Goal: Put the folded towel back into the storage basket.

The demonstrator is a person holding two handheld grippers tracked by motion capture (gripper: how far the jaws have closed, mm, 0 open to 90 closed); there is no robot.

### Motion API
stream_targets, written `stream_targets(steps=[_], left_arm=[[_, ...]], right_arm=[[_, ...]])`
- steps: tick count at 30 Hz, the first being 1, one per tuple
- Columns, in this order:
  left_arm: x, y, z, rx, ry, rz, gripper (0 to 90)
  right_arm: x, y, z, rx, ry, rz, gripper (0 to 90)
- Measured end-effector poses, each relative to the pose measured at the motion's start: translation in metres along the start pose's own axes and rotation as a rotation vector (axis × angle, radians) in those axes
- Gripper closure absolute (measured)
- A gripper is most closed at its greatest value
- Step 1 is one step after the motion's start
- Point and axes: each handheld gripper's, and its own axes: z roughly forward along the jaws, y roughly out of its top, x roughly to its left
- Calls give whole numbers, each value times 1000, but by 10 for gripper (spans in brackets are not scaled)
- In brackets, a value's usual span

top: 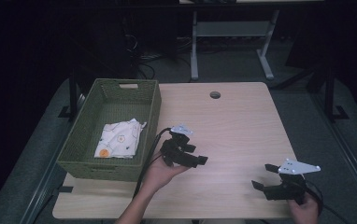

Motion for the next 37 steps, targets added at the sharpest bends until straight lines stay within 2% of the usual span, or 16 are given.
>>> stream_targets(steps=[11, 29, 37], left_arm=[[-3, -11, 7, -1, 3, 7, 328], [-15, -33, 20, 9, 1, 43, 313], [-21, -39, 23, 23, 6, 52, 304]], right_arm=[[1, -1, 0, -2, -5, -1, 140], [4, -1, 1, 13, -1, -1, 140], [7, 3, 3, 19, 9, -38, 140]])
